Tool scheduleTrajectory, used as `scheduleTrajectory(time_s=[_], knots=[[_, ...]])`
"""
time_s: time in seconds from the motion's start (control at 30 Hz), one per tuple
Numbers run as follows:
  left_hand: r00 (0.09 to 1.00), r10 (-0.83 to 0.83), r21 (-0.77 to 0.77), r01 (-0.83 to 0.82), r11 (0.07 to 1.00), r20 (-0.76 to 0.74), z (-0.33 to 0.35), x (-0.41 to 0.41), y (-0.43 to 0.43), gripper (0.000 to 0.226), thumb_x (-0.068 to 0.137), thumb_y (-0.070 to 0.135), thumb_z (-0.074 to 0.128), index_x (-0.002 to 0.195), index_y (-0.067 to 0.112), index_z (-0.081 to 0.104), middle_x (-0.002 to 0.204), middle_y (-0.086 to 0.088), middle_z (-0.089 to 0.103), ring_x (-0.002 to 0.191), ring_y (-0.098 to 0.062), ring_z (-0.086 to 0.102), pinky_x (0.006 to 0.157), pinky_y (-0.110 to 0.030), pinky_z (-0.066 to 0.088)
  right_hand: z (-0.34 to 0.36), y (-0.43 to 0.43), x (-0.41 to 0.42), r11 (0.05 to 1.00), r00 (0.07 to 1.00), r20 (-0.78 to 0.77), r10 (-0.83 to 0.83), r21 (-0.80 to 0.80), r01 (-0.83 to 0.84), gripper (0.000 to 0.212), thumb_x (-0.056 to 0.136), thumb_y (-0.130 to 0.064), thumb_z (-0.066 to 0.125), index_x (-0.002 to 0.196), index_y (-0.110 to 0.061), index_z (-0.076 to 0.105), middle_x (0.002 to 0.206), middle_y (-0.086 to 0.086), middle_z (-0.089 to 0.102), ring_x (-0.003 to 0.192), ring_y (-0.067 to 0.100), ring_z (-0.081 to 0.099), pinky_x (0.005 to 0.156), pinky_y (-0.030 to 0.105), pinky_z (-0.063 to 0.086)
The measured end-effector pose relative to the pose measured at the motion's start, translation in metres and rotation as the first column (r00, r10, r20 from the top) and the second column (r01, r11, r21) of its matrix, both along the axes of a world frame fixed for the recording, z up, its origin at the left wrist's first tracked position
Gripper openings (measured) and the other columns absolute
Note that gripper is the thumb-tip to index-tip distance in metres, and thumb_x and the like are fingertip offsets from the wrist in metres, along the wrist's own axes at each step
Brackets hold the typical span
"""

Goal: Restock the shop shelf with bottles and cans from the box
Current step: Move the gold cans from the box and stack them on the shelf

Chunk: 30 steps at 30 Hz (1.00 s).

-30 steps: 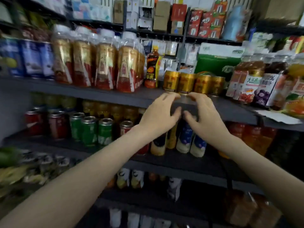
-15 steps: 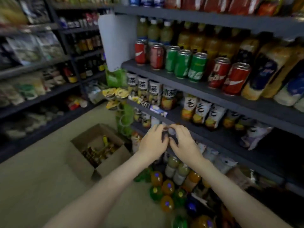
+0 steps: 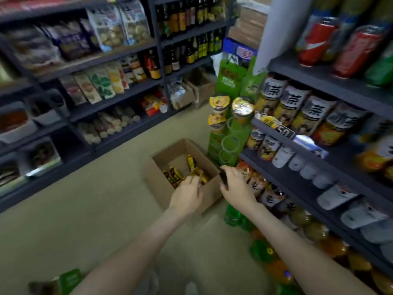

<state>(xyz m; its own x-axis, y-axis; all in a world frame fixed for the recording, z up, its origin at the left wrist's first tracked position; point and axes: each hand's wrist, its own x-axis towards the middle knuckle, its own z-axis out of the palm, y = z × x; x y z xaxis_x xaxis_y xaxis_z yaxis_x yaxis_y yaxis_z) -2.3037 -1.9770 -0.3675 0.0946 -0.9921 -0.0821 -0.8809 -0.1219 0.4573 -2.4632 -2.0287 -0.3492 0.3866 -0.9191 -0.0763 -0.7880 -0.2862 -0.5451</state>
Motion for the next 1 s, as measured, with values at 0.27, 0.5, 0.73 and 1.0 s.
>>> scheduleTrajectory(time_s=[0.27,0.5,0.73,1.0], knots=[[0.991,0.134,0.181,-0.129,0.975,-0.013,-0.032,0.083,-0.02,0.043,0.096,0.023,0.045,0.138,0.014,0.039,0.129,-0.009,0.044,0.118,-0.028,0.048,0.09,-0.039,0.044,-0.024,-0.047,0.075,0.986,0.985,-0.102,0.136,0.106,-0.125,0.055,0.098,-0.017,0.047,0.148,-0.015,0.025,0.146,0.004,0.033,0.139,0.02,0.026,0.11,0.031,0.027],[0.98,0.196,0.362,-0.166,0.917,-0.046,-0.078,0.121,-0.062,0.044,0.097,0.019,0.042,0.14,0.013,0.035,0.13,-0.012,0.04,0.118,-0.032,0.048,0.092,-0.04,0.04,-0.088,-0.112,0.104,0.957,0.973,-0.178,0.147,0.275,-0.095,0.066,0.093,-0.009,0.053,0.15,-0.019,0.02,0.144,0.007,0.036,0.136,0.023,0.031,0.11,0.037,0.033],[0.951,0.308,0.507,-0.261,0.821,-0.009,-0.152,0.156,-0.162,0.048,0.097,0.023,0.041,0.143,0.015,0.03,0.14,-0.008,0.036,0.125,-0.029,0.041,0.096,-0.037,0.04,-0.183,-0.221,0.131,0.884,0.945,-0.229,0.235,0.453,-0.11,0.068,0.093,-0.007,0.053,0.15,-0.022,0.019,0.151,0.005,0.029,0.135,0.021,0.034,0.104,0.034,0.039],[0.886,0.461,0.706,-0.361,0.609,0.055,-0.351,0.162,-0.246,0.046,0.095,0.022,0.041,0.14,0.015,0.035,0.137,-0.009,0.038,0.119,-0.03,0.048,0.097,-0.038,0.044,-0.379,-0.321,0.137,0.803,0.879,-0.345,0.33,0.592,-0.069,0.057,0.096,-0.01,0.047,0.149,-0.019,0.027,0.136,0.011,0.048,0.119,0.024,0.05,0.096,0.031,0.044]])
